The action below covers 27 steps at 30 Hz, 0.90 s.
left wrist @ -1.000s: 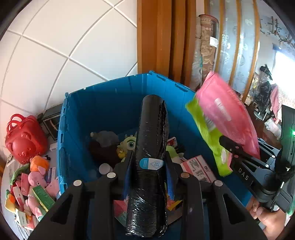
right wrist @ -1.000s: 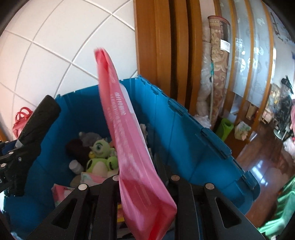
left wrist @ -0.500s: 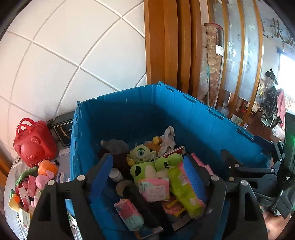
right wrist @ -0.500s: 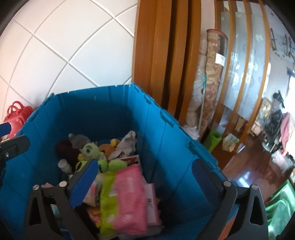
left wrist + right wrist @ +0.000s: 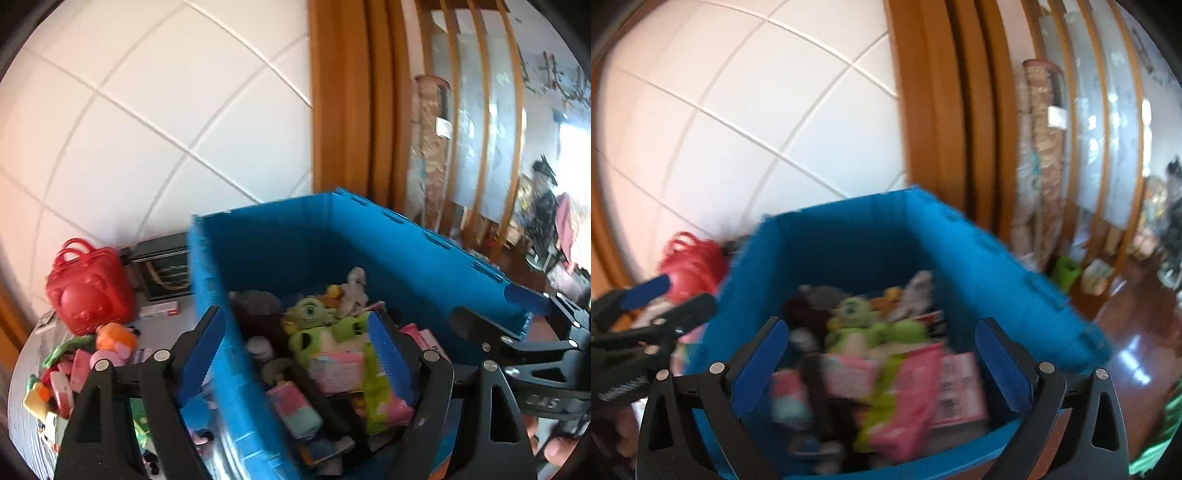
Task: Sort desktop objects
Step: 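Withdraw both tools from the crate back toward the pile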
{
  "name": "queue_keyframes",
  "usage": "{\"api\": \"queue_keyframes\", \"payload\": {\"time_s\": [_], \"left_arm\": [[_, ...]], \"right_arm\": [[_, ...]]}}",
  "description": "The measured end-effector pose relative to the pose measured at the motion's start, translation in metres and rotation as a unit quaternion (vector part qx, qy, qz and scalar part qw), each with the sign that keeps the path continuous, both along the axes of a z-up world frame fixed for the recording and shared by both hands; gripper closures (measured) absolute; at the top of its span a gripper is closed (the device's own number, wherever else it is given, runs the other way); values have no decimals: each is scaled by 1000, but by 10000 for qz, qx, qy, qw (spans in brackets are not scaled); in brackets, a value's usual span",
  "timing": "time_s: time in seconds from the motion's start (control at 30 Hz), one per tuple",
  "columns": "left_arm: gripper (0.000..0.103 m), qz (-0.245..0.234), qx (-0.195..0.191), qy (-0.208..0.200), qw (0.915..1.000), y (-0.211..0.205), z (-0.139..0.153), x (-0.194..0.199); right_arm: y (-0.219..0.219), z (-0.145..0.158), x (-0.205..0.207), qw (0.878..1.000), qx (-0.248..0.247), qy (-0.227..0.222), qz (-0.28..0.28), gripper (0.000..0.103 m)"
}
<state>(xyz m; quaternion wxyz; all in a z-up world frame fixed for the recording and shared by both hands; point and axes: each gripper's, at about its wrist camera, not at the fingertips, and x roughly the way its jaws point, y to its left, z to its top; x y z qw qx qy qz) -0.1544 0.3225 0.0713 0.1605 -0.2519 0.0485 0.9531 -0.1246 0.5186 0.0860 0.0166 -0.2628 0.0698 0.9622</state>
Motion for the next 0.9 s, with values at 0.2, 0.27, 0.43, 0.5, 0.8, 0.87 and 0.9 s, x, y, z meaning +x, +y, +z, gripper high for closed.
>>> {"api": "queue_keyframes", "payload": {"time_s": [0.2,0.27,0.43,0.5,0.8,0.87,0.9], "left_arm": [[24,508,116,34,9986,-71,-12,8],[24,720,95,18,9974,-97,-20,11],[24,1396,45,-227,9899,-174,-43,13],[24,1698,40,-393,9847,-208,-55,13],[24,2942,49,-1173,9485,-359,-126,32],[24,3105,89,-1344,9410,-387,-145,38],[24,3229,103,-1466,9349,-404,-159,41]], "right_arm": [[-57,8,12,9986,-4,324,430,0],[-77,12,15,9971,-36,464,604,0],[-137,15,13,9914,-87,557,1183,0],[-161,13,10,9887,-71,537,1397,0],[-277,-28,-10,9721,5,130,2342,0],[-304,-51,-18,9674,33,-84,2532,0],[-315,-62,-22,9650,62,-190,2614,0]]}}
